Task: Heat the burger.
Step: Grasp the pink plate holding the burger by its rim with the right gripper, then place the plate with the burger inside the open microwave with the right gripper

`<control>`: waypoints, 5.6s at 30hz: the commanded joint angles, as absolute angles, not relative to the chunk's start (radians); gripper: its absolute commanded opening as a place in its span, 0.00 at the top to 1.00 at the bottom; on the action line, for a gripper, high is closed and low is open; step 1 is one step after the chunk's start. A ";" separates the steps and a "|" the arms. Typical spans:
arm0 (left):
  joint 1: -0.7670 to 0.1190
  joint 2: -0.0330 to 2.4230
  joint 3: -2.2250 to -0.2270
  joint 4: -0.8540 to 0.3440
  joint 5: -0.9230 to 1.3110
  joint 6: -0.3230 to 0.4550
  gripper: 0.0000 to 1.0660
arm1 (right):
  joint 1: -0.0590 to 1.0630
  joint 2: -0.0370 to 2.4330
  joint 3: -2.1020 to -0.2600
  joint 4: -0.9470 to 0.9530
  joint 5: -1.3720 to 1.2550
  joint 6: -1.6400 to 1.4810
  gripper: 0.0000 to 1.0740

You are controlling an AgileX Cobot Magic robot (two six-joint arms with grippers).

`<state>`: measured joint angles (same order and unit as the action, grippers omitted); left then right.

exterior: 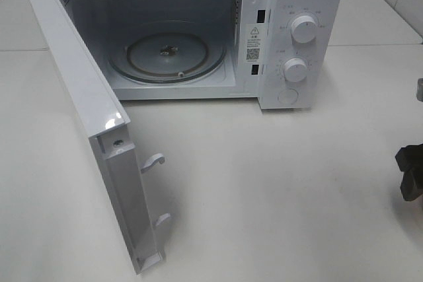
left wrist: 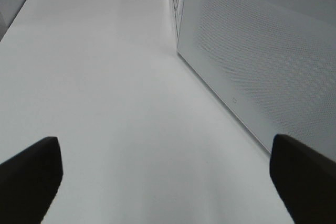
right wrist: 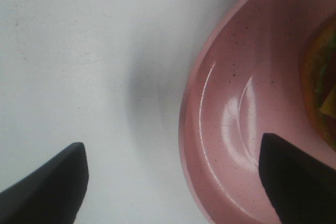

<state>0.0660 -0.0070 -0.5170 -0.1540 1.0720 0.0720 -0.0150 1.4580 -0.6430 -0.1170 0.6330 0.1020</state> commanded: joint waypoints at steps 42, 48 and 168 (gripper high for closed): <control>0.063 -0.017 -0.515 -0.158 1.071 0.072 0.06 | -0.043 1.714 -0.591 -0.260 0.392 0.205 1.00; 0.063 -0.017 -0.515 -0.158 1.071 0.072 0.06 | -0.018 1.683 -0.592 -0.280 0.427 0.237 1.00; 0.063 -0.017 -0.515 -0.158 1.071 0.072 0.06 | 0.703 1.300 -0.676 -0.278 0.319 -1.189 0.95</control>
<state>0.0660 -0.0070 -0.5170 -0.1540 1.0720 0.0720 0.7010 1.2770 -0.6380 -0.2800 0.4290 -1.1580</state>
